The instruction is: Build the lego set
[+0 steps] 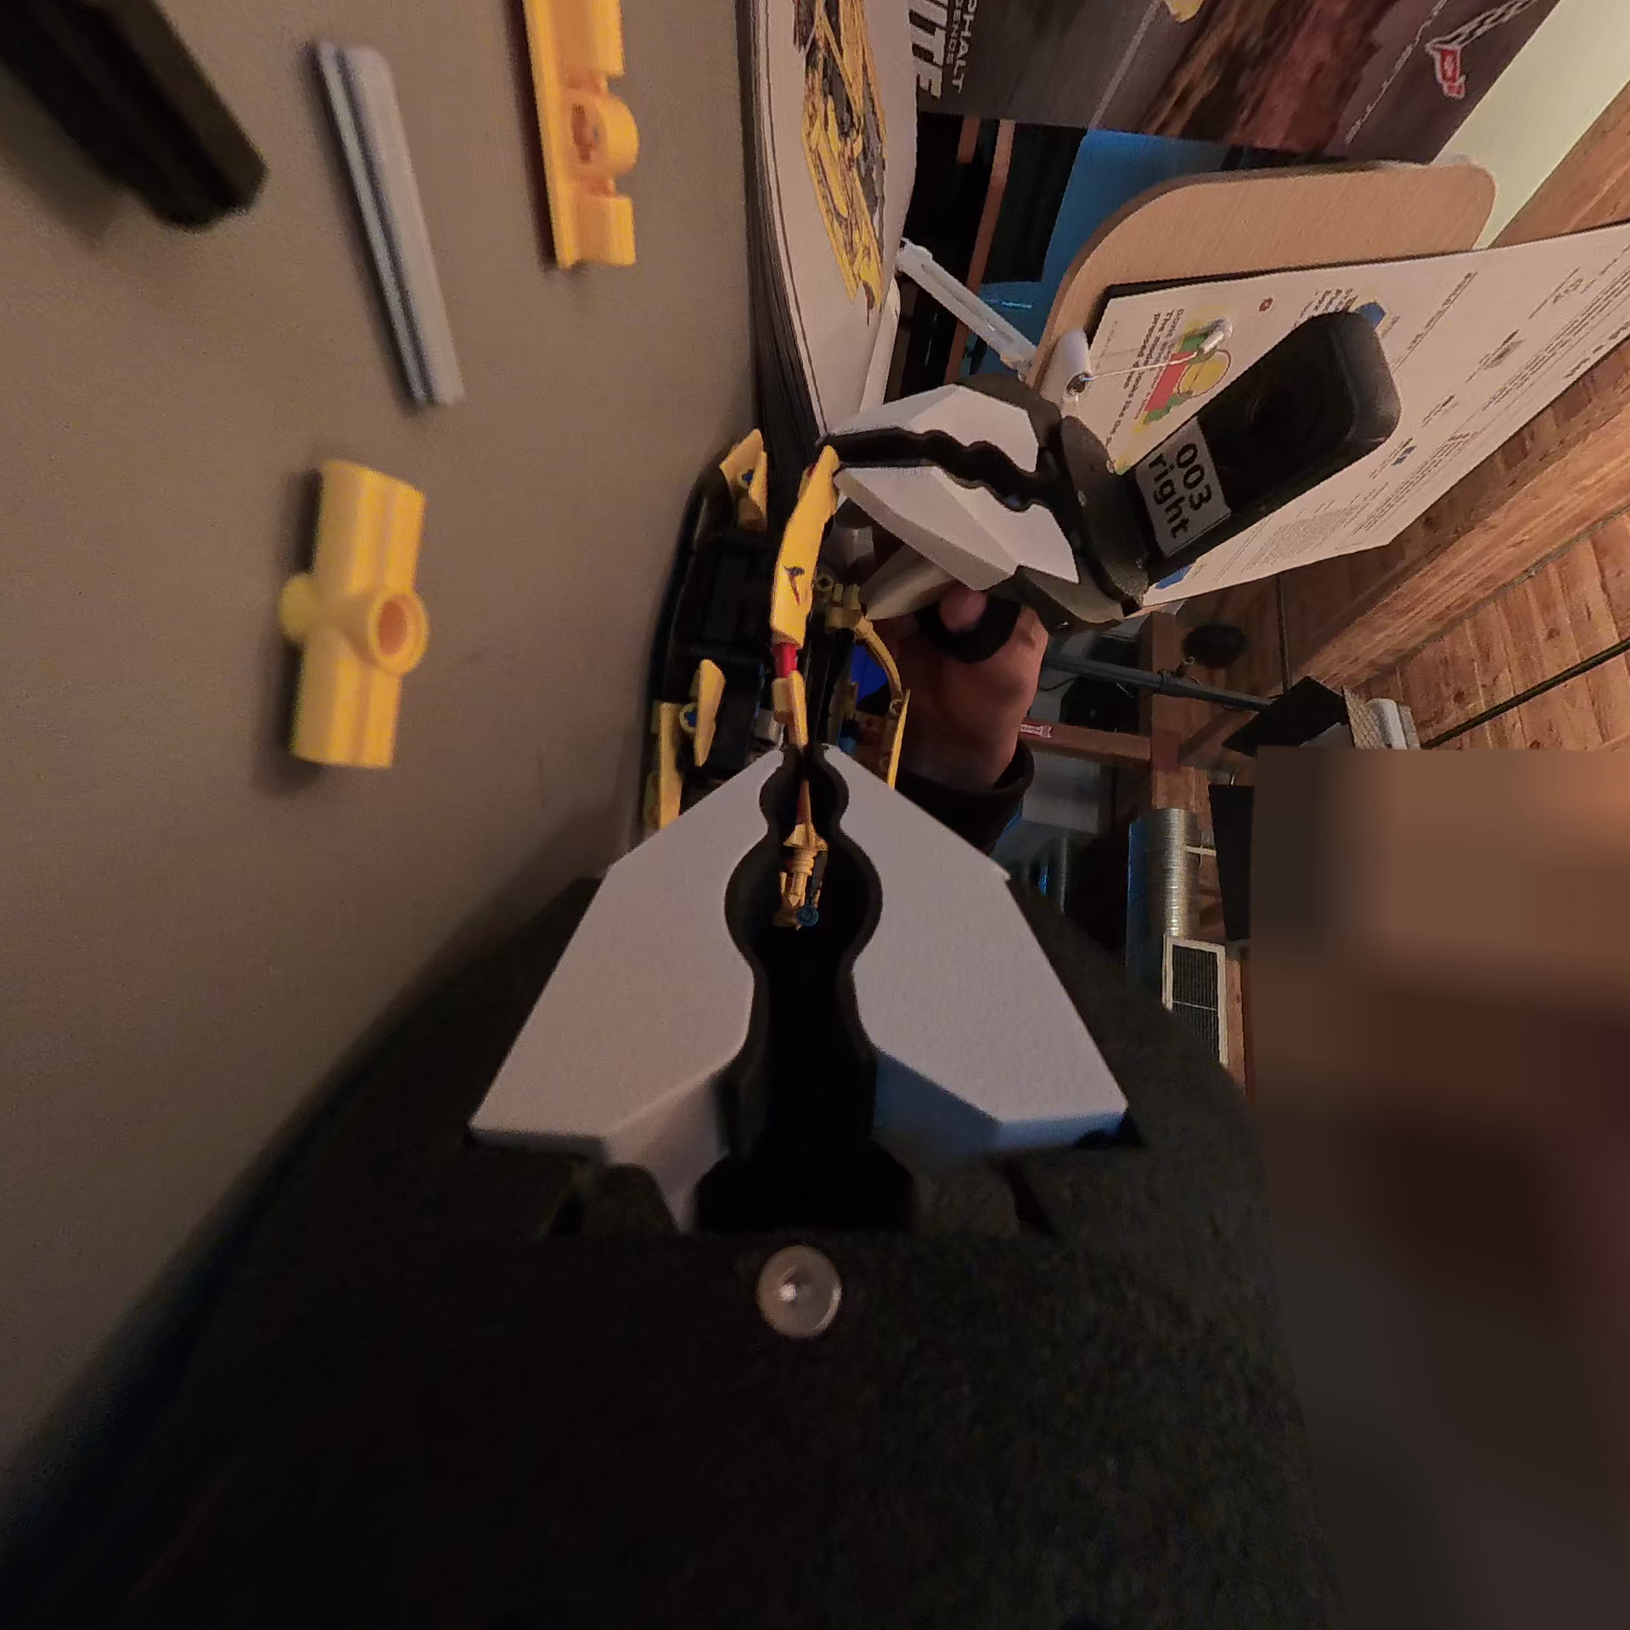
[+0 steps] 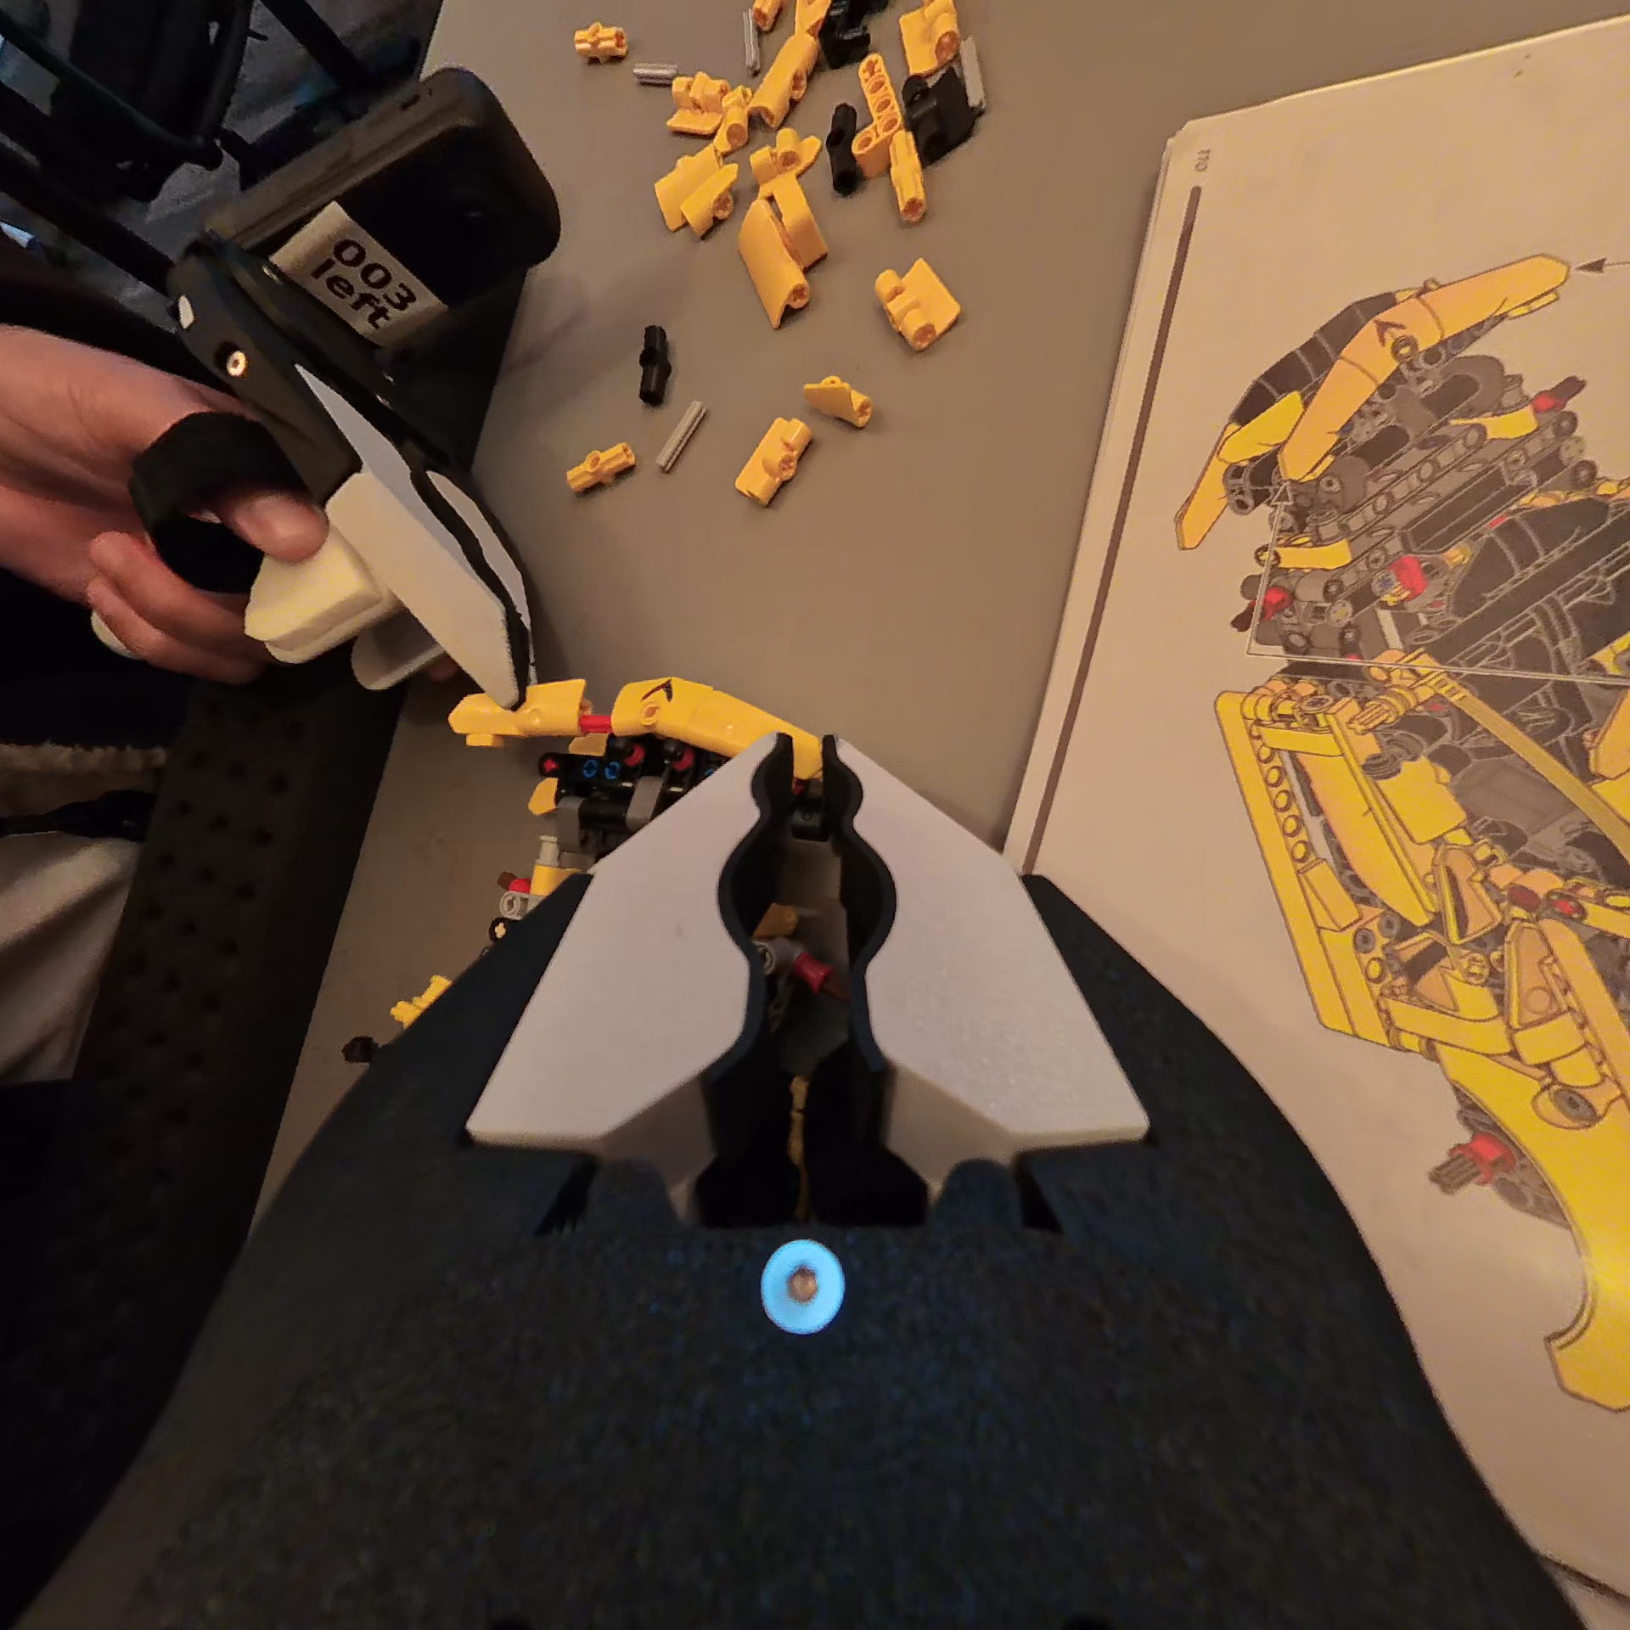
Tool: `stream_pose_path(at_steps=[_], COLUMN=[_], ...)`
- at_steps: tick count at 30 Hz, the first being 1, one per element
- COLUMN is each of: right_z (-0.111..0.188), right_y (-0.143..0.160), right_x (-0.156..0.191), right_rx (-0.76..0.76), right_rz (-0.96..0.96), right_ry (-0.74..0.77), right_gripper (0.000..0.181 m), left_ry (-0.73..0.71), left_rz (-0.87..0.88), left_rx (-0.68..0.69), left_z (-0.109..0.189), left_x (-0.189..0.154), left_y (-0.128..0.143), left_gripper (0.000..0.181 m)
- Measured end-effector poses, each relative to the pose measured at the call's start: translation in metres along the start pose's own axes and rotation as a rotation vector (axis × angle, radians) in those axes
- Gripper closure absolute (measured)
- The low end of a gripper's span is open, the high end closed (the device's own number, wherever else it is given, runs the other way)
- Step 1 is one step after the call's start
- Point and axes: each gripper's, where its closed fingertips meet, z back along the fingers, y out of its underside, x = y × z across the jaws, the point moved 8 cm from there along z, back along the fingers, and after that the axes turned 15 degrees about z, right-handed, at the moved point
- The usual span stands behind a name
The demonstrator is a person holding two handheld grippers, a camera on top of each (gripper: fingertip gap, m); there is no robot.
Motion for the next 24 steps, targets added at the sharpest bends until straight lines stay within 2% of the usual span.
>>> stream_pose_path(at_steps=[10, 14, 19, 24], right_z=[0.0008, 0.0008, -0.0007, -0.0006], right_y=[0.0026, 0.0029, 0.0034, 0.0038], right_x=[-0.0015, -0.0016, -0.0019, -0.0022], right_rx=[-0.021, -0.025, -0.036, -0.039], right_rz=[-0.028, -0.021, -0.032, -0.034], right_ry=[0.008, 0.004, -0.022, -0.025], right_gripper=[0.176, 0.176, 0.177, 0.177], left_ry=[-0.062, 0.008, 0.021, 0.048], left_rz=[-0.051, -0.031, -0.040, -0.031], left_rx=[-0.043, -0.068, -0.066, -0.121], left_z=[-0.0027, 0.0022, 0.0035, 0.0040], left_x=[0.0031, -0.0008, -0.0016, -0.0014], left_y=[0.0005, -0.0020, 0.0005, 0.0030], left_gripper=[0.179, 0.180, 0.180, 0.180])
